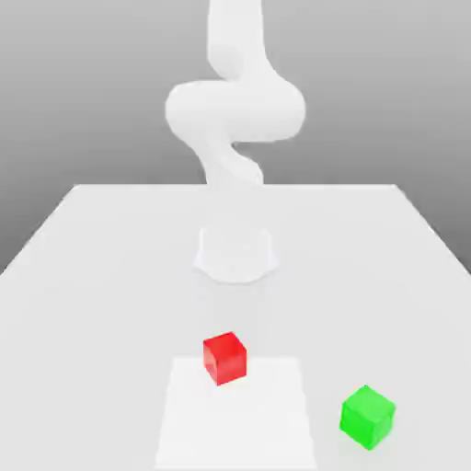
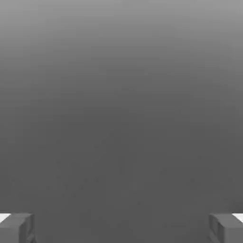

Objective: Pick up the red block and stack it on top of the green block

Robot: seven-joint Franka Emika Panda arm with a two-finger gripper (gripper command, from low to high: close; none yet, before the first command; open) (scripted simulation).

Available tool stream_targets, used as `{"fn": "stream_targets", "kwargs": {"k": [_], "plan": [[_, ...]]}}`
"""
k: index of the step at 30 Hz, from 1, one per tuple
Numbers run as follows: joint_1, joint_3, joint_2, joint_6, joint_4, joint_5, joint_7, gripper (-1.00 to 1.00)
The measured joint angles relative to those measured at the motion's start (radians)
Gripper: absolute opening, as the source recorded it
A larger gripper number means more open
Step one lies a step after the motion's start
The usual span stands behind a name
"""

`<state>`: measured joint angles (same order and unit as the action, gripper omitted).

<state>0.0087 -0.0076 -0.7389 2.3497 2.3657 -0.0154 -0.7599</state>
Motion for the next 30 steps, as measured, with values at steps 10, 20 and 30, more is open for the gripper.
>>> {"fn": "stream_targets", "kwargs": {"k": [10, 20, 30], "plan": [[0.041, -0.071, 0.297, 0.236, 0.311, -0.056, 0.209, 0.0], [0.084, -0.126, 0.753, 0.589, 0.552, 0.031, 0.498, 0.0], [0.003, -0.027, 0.92, 0.729, 0.533, 0.108, 0.559, -1.0]]}}
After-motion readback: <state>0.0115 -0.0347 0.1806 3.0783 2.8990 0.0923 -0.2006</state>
